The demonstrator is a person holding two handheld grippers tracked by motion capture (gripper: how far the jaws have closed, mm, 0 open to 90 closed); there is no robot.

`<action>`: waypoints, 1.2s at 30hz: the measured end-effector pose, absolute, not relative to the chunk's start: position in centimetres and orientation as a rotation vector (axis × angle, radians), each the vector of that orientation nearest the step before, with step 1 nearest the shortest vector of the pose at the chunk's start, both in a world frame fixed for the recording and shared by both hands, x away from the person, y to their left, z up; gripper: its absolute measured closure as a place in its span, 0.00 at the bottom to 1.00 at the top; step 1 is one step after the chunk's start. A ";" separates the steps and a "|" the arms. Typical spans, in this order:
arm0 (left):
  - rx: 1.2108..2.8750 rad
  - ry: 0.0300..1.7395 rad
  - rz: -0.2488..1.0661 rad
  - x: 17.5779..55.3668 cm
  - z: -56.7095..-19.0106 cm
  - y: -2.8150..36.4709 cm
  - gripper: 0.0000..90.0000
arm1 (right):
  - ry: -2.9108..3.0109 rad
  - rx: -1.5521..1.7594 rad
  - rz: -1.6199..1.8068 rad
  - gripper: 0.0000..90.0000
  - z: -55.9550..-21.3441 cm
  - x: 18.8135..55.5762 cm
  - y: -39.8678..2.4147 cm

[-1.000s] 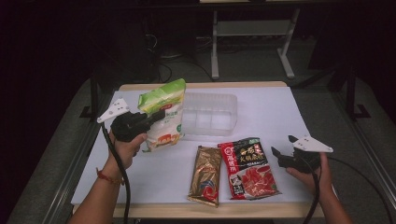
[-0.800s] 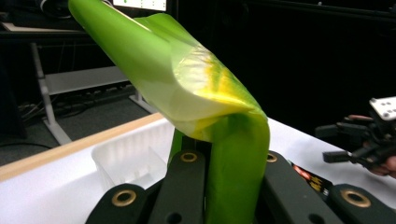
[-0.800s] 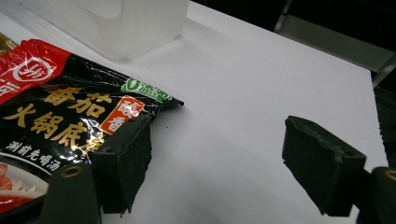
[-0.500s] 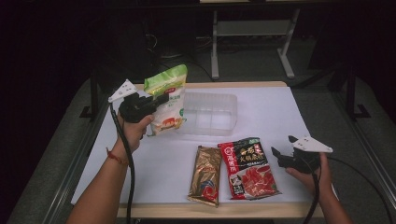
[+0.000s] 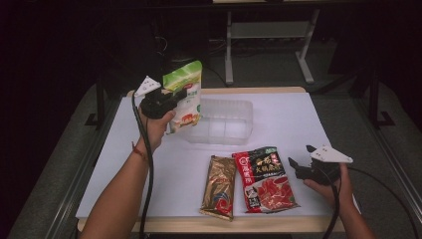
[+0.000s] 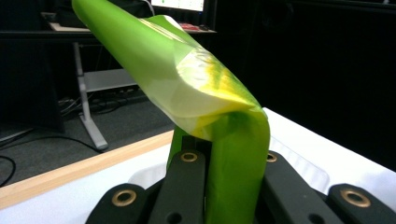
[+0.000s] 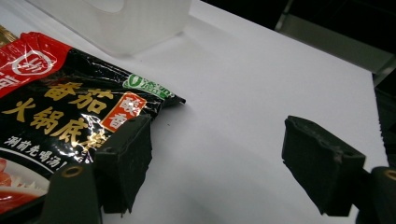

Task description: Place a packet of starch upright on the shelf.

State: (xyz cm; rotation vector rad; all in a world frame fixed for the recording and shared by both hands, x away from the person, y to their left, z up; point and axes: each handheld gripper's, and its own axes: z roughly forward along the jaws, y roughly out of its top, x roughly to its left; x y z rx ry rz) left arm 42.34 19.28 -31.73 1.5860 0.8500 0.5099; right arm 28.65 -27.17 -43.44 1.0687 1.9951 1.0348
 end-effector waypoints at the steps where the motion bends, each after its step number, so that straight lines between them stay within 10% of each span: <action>1: 1.580 0.856 0.503 42.6 -31.8 19.1 0.96 | 1.988 1.064 1.032 0.28 -43.4 28.6 -27.2; 36: 1.559 0.944 0.627 46.6 -37.3 15.1 0.95 | 1.976 1.029 1.077 0.28 -43.2 28.3 -27.2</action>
